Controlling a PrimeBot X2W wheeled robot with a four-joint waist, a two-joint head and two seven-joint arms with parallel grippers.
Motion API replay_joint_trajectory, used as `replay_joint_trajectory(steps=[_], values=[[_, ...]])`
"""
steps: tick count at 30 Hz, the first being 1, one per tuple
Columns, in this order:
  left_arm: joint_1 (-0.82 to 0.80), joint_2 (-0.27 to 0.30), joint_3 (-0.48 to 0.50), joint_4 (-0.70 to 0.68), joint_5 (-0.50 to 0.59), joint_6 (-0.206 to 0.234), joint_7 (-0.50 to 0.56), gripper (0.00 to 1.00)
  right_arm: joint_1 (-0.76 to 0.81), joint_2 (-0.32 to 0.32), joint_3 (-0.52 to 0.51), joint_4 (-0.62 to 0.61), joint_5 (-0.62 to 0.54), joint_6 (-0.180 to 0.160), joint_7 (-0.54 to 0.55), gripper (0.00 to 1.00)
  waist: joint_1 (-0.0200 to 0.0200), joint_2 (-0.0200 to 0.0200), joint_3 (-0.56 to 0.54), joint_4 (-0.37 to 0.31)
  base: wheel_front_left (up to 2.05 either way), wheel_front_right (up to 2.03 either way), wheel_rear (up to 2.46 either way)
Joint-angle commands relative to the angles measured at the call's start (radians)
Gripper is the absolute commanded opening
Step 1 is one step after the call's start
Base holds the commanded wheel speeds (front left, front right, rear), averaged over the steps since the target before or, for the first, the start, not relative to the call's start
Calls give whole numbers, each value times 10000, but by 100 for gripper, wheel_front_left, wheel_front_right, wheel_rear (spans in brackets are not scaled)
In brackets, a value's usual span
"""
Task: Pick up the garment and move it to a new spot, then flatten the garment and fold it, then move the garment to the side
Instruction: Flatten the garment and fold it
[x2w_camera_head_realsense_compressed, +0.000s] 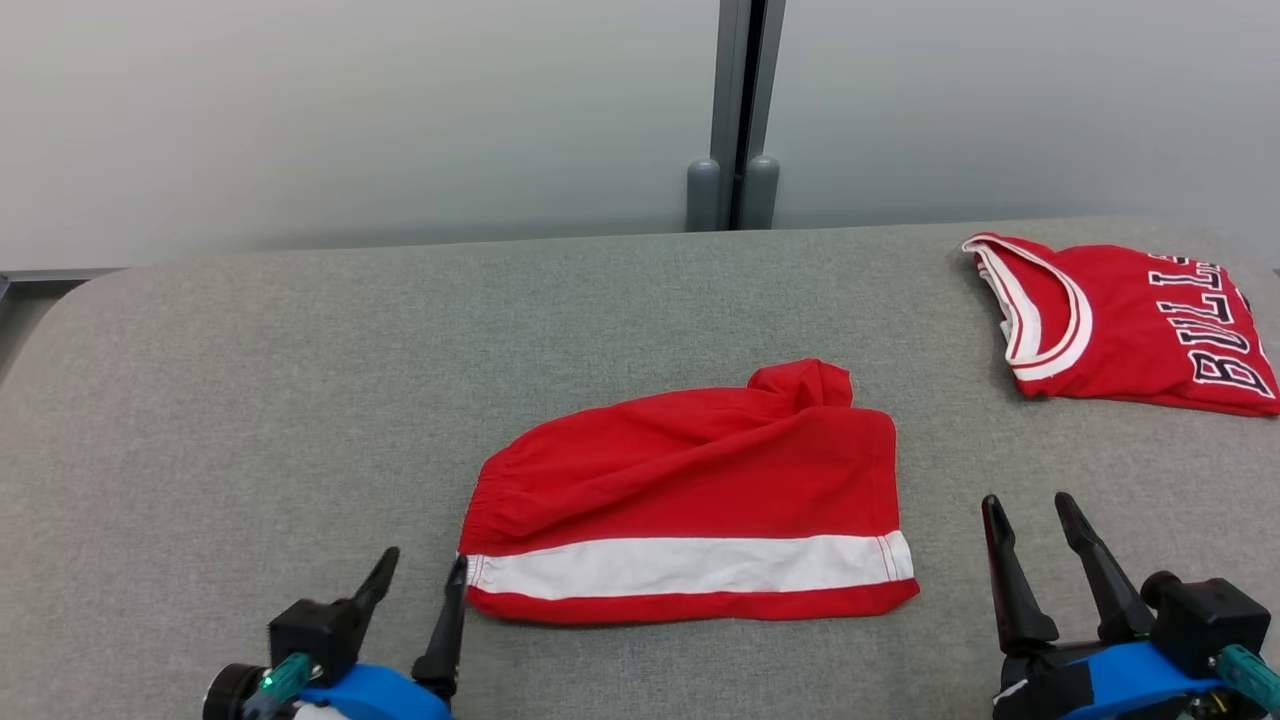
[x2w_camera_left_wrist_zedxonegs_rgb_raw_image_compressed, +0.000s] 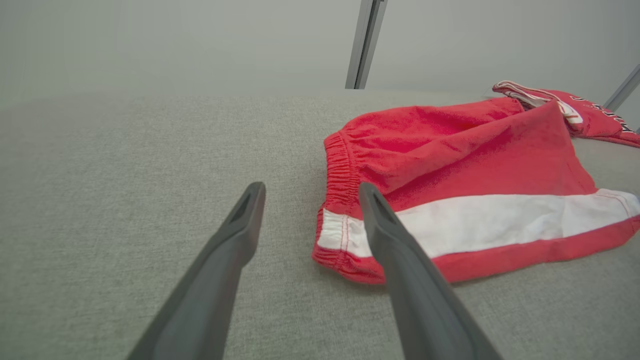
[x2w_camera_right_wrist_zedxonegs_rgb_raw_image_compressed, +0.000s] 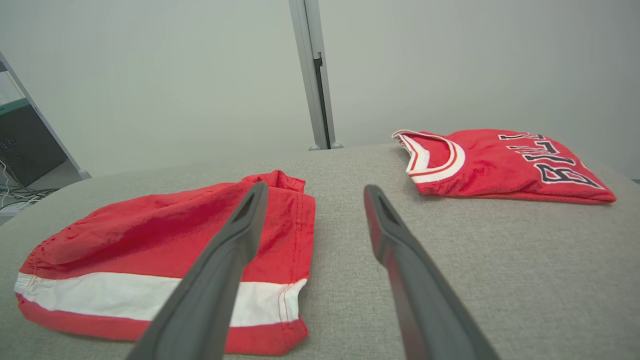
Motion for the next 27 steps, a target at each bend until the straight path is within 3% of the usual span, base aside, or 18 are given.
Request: replay_joint_trajectory(steps=[1,9,11,12,13,15,22,27], values=[[-361,81,-288,246,-49,-71,231,100,-149,-7,59,11,18,1,-72,100,0,1,83,-47,0,0,0],[-1315,34,-1059,1429,-555,-82,877,100,-432,-7,399,168,89,1,-152,100,0,1,453,-292,0,0,0],[-1443,60,-1098,1653,-639,-83,828,78,-487,-7,451,185,91,1,-167,100,0,1,537,-350,0,0,0],[-1502,68,-1129,1789,-686,-83,866,48,-509,-7,479,196,96,1,-176,100,0,1,566,-370,0,0,0],[-1563,82,-1151,1881,-713,-84,863,38,-536,-8,506,202,102,1,-182,100,0,1,604,-395,0,0,0],[-1671,69,-1157,2084,-836,-84,813,0,-584,-7,550,216,106,1,-189,100,0,1,666,-430,0,0,0],[-1817,64,-1427,2385,-1203,-85,538,0,-740,-5,795,329,109,1,-43,100,0,1,782,-429,0,0,0],[-1673,86,-1613,2358,-1414,-86,140,0,-1044,-16,1276,779,734,1,1177,100,0,1,828,-393,0,0,0]])
